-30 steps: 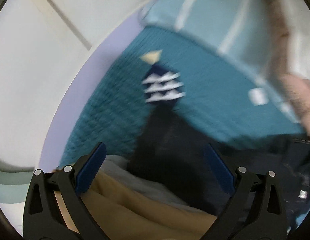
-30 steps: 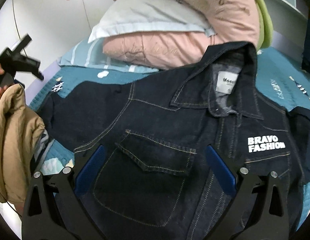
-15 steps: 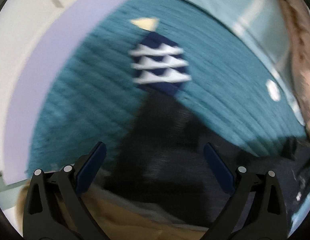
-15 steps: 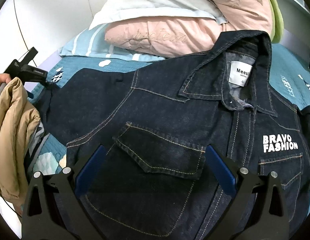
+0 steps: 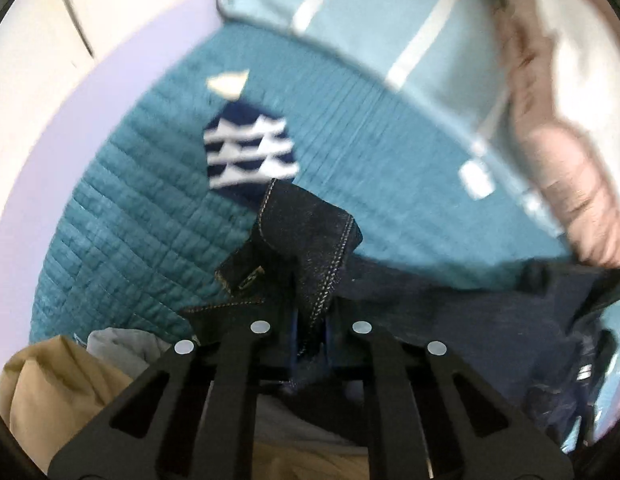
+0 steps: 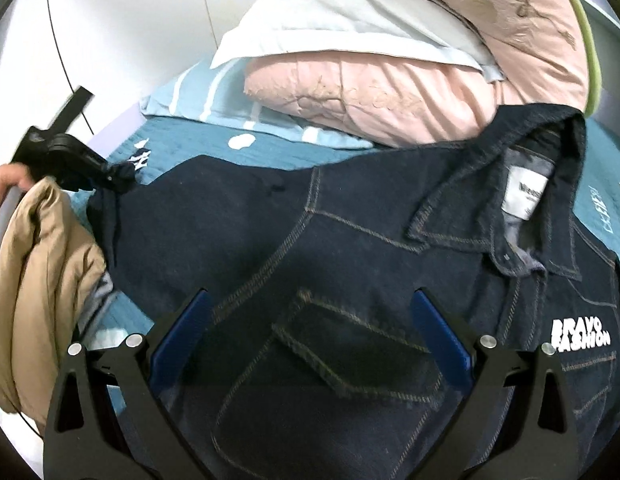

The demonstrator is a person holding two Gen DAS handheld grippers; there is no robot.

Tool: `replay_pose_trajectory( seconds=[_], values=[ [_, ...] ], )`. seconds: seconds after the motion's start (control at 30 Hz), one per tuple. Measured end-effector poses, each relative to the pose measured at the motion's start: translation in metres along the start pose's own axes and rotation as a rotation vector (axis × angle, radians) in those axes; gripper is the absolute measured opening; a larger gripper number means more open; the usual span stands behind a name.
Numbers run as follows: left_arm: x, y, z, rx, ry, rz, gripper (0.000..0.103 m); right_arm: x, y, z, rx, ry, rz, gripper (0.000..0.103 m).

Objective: Fold large clothes

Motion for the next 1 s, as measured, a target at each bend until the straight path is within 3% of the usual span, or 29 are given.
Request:
replay_pose_trajectory(
  seconds=[0.03,0.07,0.13,0.2,0.27,0.37,0.47,0.53,0.6,0.67,0.77,0.9,1.0],
  values=[
    [-0.002,0.017,-0.002,-0.041,0.015,-0.044,0.009,0.001,-0.005,0.001,0.014,-0.002,0.016,0.074],
    [-0.006,0.037,-0.006,-0.086,0.021,-0.089,0.009,0.002,-0.011,0.002,0.035,-0.007,0.032,0.067],
    [-0.012,0.066,-0.013,-0.141,-0.004,-0.128,0.009,0.006,-0.023,0.002,0.064,-0.019,0.093,0.031],
    [-0.020,0.099,-0.027,-0.194,-0.026,-0.196,0.009,0.015,-0.031,0.002,0.083,-0.025,0.150,0.021],
    [-0.030,0.120,-0.033,-0.231,-0.052,-0.215,0.009,0.031,-0.036,-0.001,0.101,-0.019,0.261,0.019],
    [-0.063,0.148,-0.056,-0.268,-0.140,-0.245,0.009,0.049,-0.055,-0.009,0.169,0.038,0.262,0.019],
    [-0.113,0.161,-0.083,-0.285,-0.217,-0.300,0.009,0.040,-0.065,-0.009,0.212,-0.041,0.324,0.018],
    [-0.143,0.170,-0.096,-0.314,-0.264,-0.315,0.009,0.026,-0.047,-0.008,0.194,-0.117,0.414,0.019],
    [-0.176,0.177,-0.109,-0.329,-0.297,-0.315,0.009,0.009,-0.013,-0.008,0.126,-0.139,0.445,0.020],
    [-0.220,0.179,-0.125,-0.362,-0.343,-0.280,0.009,-0.016,0.021,-0.014,0.061,-0.145,0.408,0.021],
    [-0.281,0.169,-0.149,-0.339,-0.395,-0.293,0.009,-0.078,0.077,-0.032,-0.032,-0.210,0.314,0.021],
    [-0.358,0.135,-0.172,-0.349,-0.436,-0.222,0.009,-0.183,0.145,-0.075,-0.134,-0.322,0.099,0.021],
    [-0.403,0.102,-0.188,-0.337,-0.481,-0.180,0.010,-0.248,0.186,-0.114,-0.171,-0.423,-0.011,0.022]
  ],
)
Point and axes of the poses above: each gripper's, at about its wrist camera, not at the fingertips, and y roughly against the way its jaws point, x to its left, z to its top, the point moved 6 cm from there along -y, roughly the way its jaws point, and after that the axes turned 7 degrees about x, right-handed, at the moved point
